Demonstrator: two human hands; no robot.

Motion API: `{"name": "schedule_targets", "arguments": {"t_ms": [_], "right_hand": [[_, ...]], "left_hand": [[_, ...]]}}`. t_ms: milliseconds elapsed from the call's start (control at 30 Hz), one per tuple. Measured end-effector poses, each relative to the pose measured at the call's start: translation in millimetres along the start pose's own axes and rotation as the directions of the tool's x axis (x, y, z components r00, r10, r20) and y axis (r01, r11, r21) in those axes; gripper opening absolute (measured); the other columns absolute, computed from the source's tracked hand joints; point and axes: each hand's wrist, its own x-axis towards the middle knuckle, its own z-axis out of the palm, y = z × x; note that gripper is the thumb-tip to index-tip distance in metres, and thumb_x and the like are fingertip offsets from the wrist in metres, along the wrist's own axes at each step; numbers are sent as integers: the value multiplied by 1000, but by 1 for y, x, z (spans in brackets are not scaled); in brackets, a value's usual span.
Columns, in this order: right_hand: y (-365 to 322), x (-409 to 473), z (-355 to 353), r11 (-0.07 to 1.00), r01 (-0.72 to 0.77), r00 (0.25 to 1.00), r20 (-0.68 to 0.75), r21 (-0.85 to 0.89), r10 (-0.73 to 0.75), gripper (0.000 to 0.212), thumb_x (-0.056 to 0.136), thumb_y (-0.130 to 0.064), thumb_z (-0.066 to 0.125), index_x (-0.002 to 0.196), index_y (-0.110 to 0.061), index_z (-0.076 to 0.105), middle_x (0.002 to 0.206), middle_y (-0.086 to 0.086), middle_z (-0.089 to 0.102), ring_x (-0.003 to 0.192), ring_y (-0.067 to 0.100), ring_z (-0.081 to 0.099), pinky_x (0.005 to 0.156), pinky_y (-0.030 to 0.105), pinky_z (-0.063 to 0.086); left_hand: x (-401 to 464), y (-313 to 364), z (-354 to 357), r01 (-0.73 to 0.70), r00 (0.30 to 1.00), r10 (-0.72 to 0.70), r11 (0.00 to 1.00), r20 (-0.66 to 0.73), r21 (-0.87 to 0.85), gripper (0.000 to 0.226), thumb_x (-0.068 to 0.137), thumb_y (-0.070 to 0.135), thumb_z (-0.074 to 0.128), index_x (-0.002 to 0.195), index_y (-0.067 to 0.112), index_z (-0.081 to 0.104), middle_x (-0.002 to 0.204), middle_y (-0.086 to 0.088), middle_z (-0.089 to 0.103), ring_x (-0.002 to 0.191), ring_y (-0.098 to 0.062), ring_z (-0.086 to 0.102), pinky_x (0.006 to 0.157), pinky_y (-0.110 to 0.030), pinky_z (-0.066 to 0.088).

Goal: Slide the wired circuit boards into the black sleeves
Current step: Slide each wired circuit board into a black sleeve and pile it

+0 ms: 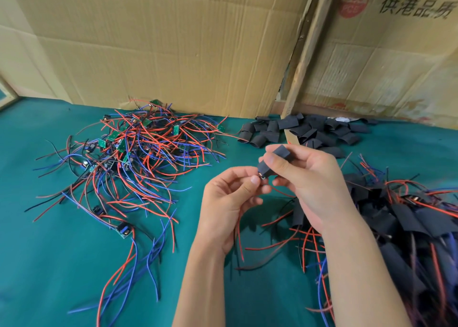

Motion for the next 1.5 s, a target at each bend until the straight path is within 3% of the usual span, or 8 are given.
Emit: {"name": "schedule_targets", "arguments": {"t_ms": [400, 700, 867, 1033, 1167, 1300, 1400, 1500], "right_hand": [[1, -1, 15, 992, -122, 984, 125, -20, 124, 23, 89, -8, 73, 110, -8, 63, 102, 22, 77, 87, 26, 66, 62, 27, 48], [-34, -6, -19, 995, -12, 988, -155, 94, 26, 19, 92, 6, 57, 100, -7, 68, 97, 18, 78, 87, 24, 71, 61, 27, 44], [-69, -28, -77, 973, 16, 964, -253, -228, -76, 23, 80, -2, 63, 82, -16, 81, 93, 8, 79, 66, 16, 66, 46, 20, 47], [-91, -18, -110, 524, -303, 946, -316, -796, 67, 9, 81, -21, 82, 82, -28, 76, 83, -11, 76, 88, 17, 68, 86, 36, 52], [-103, 17, -66, 387, -104, 981, -159, -916, -114, 12, 80, -26, 79, 77, -38, 76, 76, -21, 72, 85, 10, 67, 78, 28, 47], [-68, 74, -1, 186, 72, 996, 80, -980, 40, 17, 83, -16, 68, 93, -28, 75, 99, -5, 74, 101, 22, 67, 81, 26, 48], [-30, 100, 17, -74, 64, 982, 50, -995, 181, 37, 89, -17, 60, 126, -20, 62, 133, 15, 58, 119, 36, 59, 96, 40, 52], [-10, 106, 11, -251, 49, 971, -13, -967, 238, 35, 90, -13, 59, 125, -15, 58, 135, 15, 55, 121, 38, 58, 90, 42, 51]], "left_hand": [[4, -7, -2, -34, 995, 51, 982, -87, 187, 17, 80, 20, 70, 81, 12, 54, 57, -2, 61, 48, -14, 57, 47, -20, 44], [1, -1, 1, 83, 995, -84, 996, 44, 20, 9, 84, 24, 69, 88, 16, 68, 80, -13, 68, 67, -21, 70, 63, -25, 55], [3, -2, 1, 79, 996, -79, 997, -47, 7, 3, 96, 11, 61, 95, 11, 64, 83, -11, 71, 75, -20, 73, 67, -26, 58], [4, -2, 1, 70, 993, -70, 998, -93, -2, 12, 97, 5, 56, 92, 11, 65, 81, -9, 70, 73, -19, 70, 69, -25, 58], [5, -2, 2, 72, 991, -69, 997, -112, 16, 13, 97, 4, 56, 92, 11, 66, 81, -10, 70, 74, -20, 69, 73, -27, 59], [5, -2, 2, 77, 989, -75, 997, -130, 6, 14, 97, 2, 56, 90, 10, 66, 80, -10, 70, 73, -20, 68, 74, -27, 58], [5, -1, 2, 80, 985, -81, 997, -154, -9, 15, 97, 0, 55, 90, 9, 65, 79, -10, 70, 71, -20, 68, 72, -26, 58], [7, -1, 2, 87, 981, -89, 996, -172, -24, 16, 97, 0, 54, 90, 9, 65, 78, -9, 69, 69, -20, 67, 70, -26, 58]]}}
